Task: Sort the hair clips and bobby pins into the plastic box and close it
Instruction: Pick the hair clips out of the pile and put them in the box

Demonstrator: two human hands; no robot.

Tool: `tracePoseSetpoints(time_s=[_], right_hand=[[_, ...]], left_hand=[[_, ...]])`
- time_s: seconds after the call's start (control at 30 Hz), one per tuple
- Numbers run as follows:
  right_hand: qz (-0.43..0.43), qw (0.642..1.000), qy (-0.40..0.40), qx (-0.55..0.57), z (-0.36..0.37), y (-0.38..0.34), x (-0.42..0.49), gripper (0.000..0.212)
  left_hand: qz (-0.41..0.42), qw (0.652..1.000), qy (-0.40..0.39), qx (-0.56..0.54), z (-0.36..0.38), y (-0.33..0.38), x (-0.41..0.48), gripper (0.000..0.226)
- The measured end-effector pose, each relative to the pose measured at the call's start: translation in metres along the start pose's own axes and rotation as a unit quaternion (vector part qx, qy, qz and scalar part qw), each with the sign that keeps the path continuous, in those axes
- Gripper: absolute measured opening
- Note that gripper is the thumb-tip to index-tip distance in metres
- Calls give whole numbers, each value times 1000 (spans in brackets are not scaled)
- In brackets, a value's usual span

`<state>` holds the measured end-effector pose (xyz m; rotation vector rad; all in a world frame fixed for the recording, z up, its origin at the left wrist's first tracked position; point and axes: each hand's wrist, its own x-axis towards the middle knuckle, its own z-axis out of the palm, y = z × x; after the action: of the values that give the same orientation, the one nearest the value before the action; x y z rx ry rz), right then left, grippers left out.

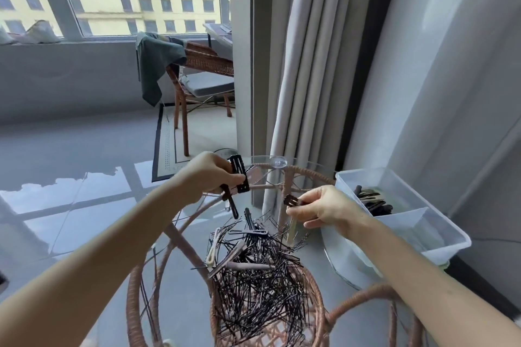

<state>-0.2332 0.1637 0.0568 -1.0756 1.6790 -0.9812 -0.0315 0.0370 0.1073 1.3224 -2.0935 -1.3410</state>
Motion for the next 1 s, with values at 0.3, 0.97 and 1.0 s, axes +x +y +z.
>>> tracePoseSetpoints(time_s=[0.3, 0.97, 1.0], right_hand=[[-170, 921, 351, 21, -87, -8, -30, 11], [-90, 841, 398, -356, -116, 12, -33, 20], [-127, 848, 395, -329, -106, 6, -34, 18]], left_hand=[[100, 995, 11, -8, 72, 71, 32, 23], [237, 918, -128, 291, 165, 126, 73, 24], [240, 930, -101, 260, 147, 120, 69, 25]])
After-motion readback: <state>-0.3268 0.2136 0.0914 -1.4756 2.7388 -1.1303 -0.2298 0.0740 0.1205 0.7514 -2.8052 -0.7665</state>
